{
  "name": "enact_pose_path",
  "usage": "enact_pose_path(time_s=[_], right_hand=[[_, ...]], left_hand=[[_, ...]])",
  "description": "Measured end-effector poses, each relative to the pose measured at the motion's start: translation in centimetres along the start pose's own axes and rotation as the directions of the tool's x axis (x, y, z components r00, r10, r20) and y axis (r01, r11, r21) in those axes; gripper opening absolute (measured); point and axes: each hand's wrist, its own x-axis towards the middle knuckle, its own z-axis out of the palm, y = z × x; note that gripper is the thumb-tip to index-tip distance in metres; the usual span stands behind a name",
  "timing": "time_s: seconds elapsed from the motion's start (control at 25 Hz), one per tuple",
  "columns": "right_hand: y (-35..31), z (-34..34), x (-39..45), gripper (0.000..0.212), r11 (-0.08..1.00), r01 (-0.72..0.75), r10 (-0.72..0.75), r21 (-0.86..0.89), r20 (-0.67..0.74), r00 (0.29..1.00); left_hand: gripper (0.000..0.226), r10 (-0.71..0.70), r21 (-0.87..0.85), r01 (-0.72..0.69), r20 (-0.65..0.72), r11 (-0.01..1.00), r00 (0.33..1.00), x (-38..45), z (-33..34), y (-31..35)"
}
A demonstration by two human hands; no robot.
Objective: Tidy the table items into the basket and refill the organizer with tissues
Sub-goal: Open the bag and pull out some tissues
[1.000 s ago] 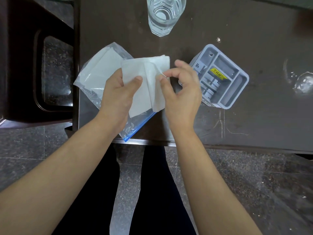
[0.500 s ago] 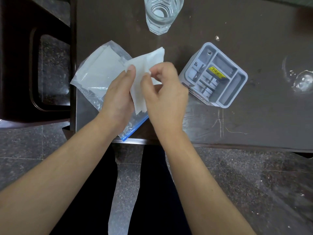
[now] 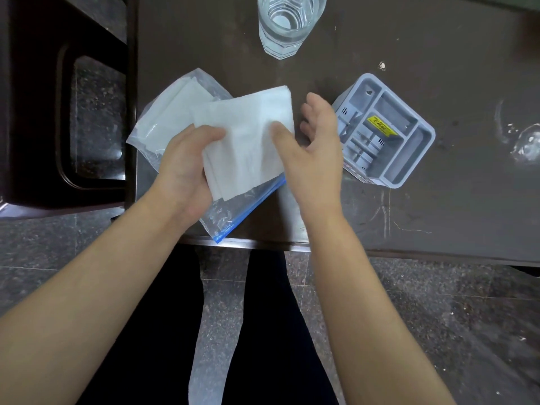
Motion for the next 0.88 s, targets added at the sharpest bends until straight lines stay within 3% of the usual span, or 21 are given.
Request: enact_pose_path(time_s=[0.08, 0.16, 0.24, 0.32, 0.44, 0.56, 0.68, 0.8, 0.88], right_hand=[[0.2, -0.7, 1.1, 0.054, 0.965, -0.149, 0.099, 0.217, 0.223, 0.97], [0.8, -0.9, 1.7, 0.037, 0.941, -0.183, 0.065, 0.285, 0.38, 0.923], [1.4, -0.3, 1.6, 0.029, 0.978, -0.096, 0.032, 0.185, 0.325, 0.945], [2.0, 0.0, 1.5, 0.024, 0.979, -0.054, 0.011, 0.197, 0.214, 0.977], [2.3, 0.1, 1.8, 0.033, 0.971, 0.021, -0.066, 0.24, 0.183, 0.981], [3.0, 0.1, 2.3, 0.036, 0.982, 0.126, -0.152, 0.139, 0.189, 0.97], [3.9, 0.8, 2.4, 0.04, 0.995, 0.079, -0.069, -0.054, 0.166, 0.984], [4.1, 0.8, 2.4, 0.033, 0.992, 0.049, -0.037, -0.117, 0.109, 0.993], [3.6, 0.5, 2.2, 0.027, 0.985, 0.066, -0.054, -0.157, 0.081, 0.995]], left_hand=[[0.043, 0.0, -0.006, 0.0, 0.112, 1.0, 0.994, 0.5, -1.0, 0.4], [0.047, 0.053, 0.066, -0.063, 0.154, 0.996, 0.987, 0.8, -1.3, 0.4], [0.037, 0.086, 0.19, -0.101, 0.083, 0.977, 0.993, 0.9, -1.2, -0.3], [0.031, 0.129, 0.377, -0.14, 0.053, 0.916, 0.99, 1.0, -1.0, -0.9], [0.017, 0.3, 0.714, -0.276, 0.096, 0.643, 0.949, 1.1, -1.4, -1.0], [0.015, 0.409, 0.848, -0.325, 0.144, 0.418, 0.901, 1.2, -1.3, -0.6], [0.012, 0.355, 0.878, -0.267, 0.121, 0.397, 0.927, 1.1, -1.2, -0.7], [0.018, 0.372, 0.883, -0.25, 0.094, 0.396, 0.924, 0.9, -0.7, -0.4], [0.009, 0.37, 0.878, -0.234, 0.07, 0.418, 0.926, 1.0, -0.3, -0.1]])
